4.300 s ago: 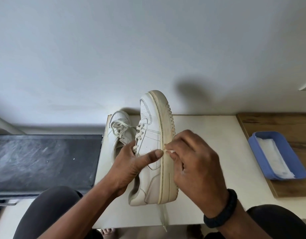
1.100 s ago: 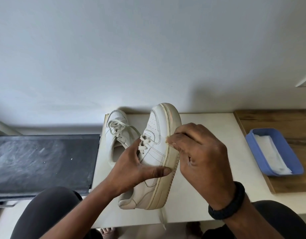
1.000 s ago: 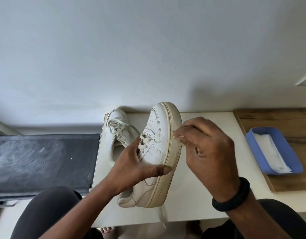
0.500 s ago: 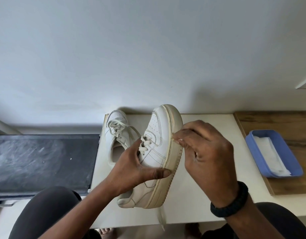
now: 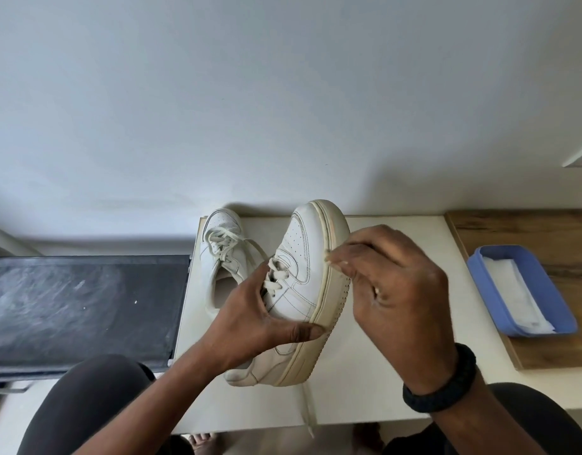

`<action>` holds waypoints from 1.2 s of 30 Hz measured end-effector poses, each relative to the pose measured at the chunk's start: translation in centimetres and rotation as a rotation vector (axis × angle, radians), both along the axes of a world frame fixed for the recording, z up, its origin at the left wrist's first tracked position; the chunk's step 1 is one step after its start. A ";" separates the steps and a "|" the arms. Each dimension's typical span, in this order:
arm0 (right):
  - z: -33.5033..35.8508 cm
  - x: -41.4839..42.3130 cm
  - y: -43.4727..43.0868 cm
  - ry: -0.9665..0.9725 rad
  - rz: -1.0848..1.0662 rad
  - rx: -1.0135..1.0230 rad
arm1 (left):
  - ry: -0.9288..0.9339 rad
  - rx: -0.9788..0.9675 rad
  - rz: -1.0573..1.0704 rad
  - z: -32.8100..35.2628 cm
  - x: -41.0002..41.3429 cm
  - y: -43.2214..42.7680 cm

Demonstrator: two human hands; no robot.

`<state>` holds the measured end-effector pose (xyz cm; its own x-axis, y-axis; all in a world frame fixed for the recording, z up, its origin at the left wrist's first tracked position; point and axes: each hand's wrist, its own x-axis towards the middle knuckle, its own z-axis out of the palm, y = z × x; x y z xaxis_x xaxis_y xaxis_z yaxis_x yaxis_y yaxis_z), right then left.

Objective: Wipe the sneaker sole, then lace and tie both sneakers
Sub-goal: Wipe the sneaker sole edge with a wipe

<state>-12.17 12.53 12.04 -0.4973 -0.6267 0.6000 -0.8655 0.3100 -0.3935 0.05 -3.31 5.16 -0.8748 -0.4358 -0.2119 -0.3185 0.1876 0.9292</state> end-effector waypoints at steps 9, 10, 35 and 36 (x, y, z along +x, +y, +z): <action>0.3 0.3 0.0 0.010 0.005 0.020 | 0.019 -0.009 -0.014 0.0 0.0 0.4; 0.4 -0.1 0.2 -0.002 -0.014 -0.002 | 0.018 -0.016 -0.016 0.1 0.0 0.4; 0.8 -0.8 0.6 0.010 -0.053 -0.052 | 0.035 -0.081 -0.047 -0.4 0.0 0.9; 0.8 -0.4 0.4 0.017 -0.025 -0.033 | 0.036 -0.076 -0.048 -0.4 0.0 0.9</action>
<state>-12.56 12.97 12.84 -0.5019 -0.5938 0.6289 -0.8644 0.3186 -0.3890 0.03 -2.44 4.72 -0.9013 -0.4071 -0.1480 -0.2743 0.2720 0.9224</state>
